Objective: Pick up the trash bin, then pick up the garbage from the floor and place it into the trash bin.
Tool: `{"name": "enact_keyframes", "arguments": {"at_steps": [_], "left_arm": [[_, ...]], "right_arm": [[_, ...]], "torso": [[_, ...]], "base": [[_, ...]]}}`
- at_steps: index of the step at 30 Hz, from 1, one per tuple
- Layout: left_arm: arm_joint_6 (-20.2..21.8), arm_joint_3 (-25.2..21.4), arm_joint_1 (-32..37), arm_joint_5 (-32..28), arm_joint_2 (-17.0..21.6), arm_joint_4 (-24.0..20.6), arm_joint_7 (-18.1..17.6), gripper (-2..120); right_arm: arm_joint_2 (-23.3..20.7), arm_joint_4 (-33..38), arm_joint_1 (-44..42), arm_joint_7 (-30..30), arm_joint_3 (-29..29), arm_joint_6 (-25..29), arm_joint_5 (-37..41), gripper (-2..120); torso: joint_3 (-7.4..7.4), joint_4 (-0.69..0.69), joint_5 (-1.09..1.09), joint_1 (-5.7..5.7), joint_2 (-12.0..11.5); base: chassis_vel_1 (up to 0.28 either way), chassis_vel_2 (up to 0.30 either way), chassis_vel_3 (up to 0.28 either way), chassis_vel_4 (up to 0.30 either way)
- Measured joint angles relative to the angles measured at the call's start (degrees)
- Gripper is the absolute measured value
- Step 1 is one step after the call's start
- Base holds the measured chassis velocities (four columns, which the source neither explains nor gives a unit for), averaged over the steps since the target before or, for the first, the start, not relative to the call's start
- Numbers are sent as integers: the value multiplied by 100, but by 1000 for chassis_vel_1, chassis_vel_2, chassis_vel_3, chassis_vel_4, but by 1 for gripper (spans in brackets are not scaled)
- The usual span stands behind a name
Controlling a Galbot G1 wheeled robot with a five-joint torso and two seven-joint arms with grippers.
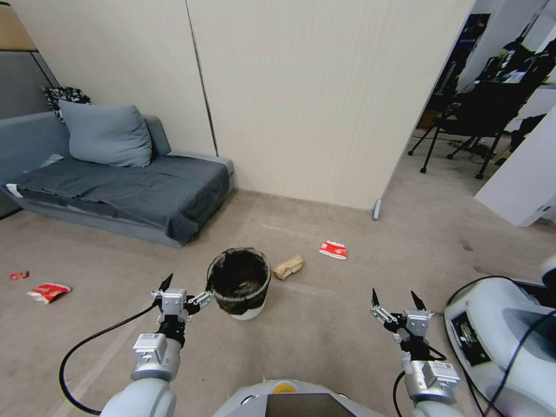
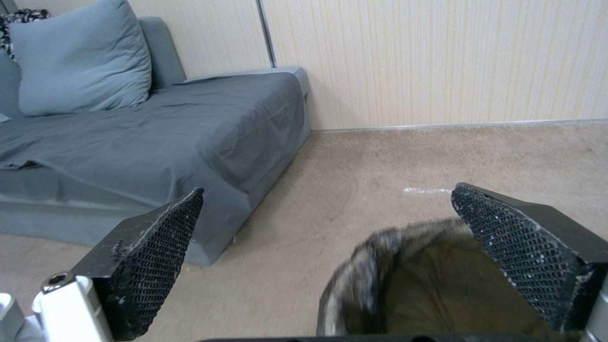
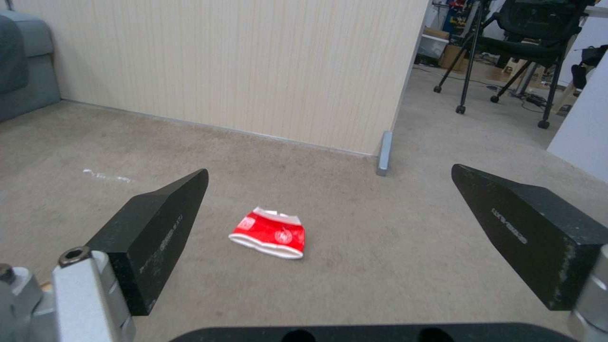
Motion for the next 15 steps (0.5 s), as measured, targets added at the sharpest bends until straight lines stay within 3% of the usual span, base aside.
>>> {"name": "enact_keyframes", "arguments": {"at_steps": [15], "left_arm": [[-1,-11,-18,-43,-3,27,0,100]], "right_arm": [[0,-9,4,-36,0,93,-3,100]], "torso": [[0,0,1,1,0]], "base": [[-160,153,151,-161]]}}
